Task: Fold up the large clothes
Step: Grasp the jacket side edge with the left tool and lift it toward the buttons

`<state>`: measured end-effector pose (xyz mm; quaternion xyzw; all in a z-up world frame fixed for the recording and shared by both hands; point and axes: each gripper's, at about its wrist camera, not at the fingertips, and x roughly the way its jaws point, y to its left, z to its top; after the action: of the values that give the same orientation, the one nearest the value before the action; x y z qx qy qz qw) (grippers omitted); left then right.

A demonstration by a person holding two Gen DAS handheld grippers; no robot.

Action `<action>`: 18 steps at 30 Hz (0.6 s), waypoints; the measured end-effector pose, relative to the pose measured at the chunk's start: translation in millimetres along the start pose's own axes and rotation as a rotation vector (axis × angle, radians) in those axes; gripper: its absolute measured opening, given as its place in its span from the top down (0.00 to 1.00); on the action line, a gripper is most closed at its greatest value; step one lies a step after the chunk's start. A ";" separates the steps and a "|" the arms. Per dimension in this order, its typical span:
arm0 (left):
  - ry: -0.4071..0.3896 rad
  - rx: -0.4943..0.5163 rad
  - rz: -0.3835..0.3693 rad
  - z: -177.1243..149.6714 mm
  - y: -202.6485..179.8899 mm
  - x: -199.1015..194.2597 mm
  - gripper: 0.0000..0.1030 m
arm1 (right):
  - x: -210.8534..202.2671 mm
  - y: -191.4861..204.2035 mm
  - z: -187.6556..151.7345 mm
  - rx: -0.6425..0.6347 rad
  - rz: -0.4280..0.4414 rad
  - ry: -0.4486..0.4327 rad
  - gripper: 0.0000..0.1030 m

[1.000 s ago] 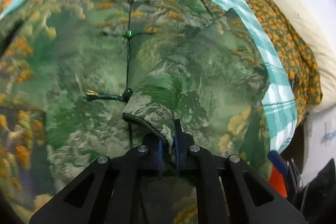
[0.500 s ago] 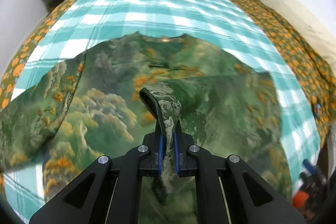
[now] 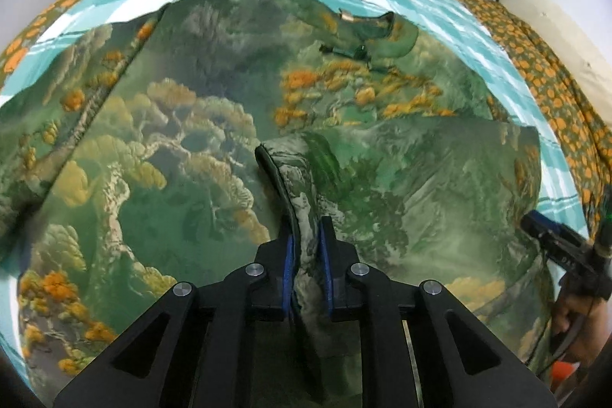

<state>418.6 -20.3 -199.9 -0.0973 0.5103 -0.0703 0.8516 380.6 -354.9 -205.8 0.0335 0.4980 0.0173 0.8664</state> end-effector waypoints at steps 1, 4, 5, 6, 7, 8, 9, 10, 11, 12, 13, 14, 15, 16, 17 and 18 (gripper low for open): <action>-0.007 0.008 0.003 -2.1 -0.7 1.4 0.88 | 1.0 -0.1 0.0 0.003 -0.001 0.004 0.52; -0.019 0.026 0.011 -5.6 -3.0 4.6 0.87 | 3.0 3.8 6.5 -0.028 -0.016 0.045 0.52; -0.023 0.029 0.014 -5.9 -3.2 5.3 0.87 | 3.3 4.9 10.5 -0.039 -0.019 0.063 0.52; -0.028 0.034 0.017 -6.8 -3.5 6.1 0.87 | 1.6 6.2 17.5 -0.046 -0.024 0.087 0.52; -0.032 0.036 0.018 -7.8 -3.4 6.7 0.87 | -4.1 7.6 27.4 -0.049 -0.031 0.091 0.52; -0.038 0.038 0.018 -8.9 -3.2 7.3 0.86 | -9.2 8.5 34.9 -0.046 -0.036 0.073 0.52; -0.042 0.038 0.017 -9.8 -2.6 7.9 0.86 | -21.0 9.1 48.1 -0.033 -0.040 0.011 0.52; -0.045 0.037 0.017 -10.3 -3.2 8.2 0.86 | -26.4 6.5 53.9 -0.023 -0.042 -0.024 0.52; -0.048 0.036 0.018 -11.0 -2.9 8.5 0.86 | -30.8 6.0 63.1 -0.007 -0.045 -0.067 0.52; -0.052 0.038 0.021 -11.3 -3.5 8.9 0.85 | -30.9 4.8 72.4 0.014 -0.046 -0.097 0.52; -0.056 0.044 0.027 -11.9 -4.5 9.2 0.85 | -24.2 3.4 79.8 0.031 -0.034 -0.103 0.52; -0.059 0.049 0.033 -12.5 -5.4 9.9 0.85 | -12.8 2.6 84.6 0.041 -0.027 -0.087 0.52; -0.064 0.056 0.038 -13.6 -6.3 10.1 0.85 | 2.7 0.4 86.2 0.048 -0.027 -0.056 0.52; -0.069 0.062 0.042 -14.6 -7.0 10.3 0.84 | 18.9 -1.3 84.5 0.056 -0.035 -0.020 0.52; -0.074 0.066 0.045 -15.3 -7.1 10.6 0.84 | 35.1 -2.5 81.4 0.070 -0.030 0.015 0.52; -0.079 0.070 0.045 -16.1 -7.2 10.9 0.84 | 47.6 -5.0 74.3 0.084 -0.016 0.030 0.52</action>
<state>409.3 -31.2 -214.9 -0.0585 0.4758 -0.0650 0.8752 468.8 -359.9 -209.9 0.0658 0.5114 -0.0102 0.8567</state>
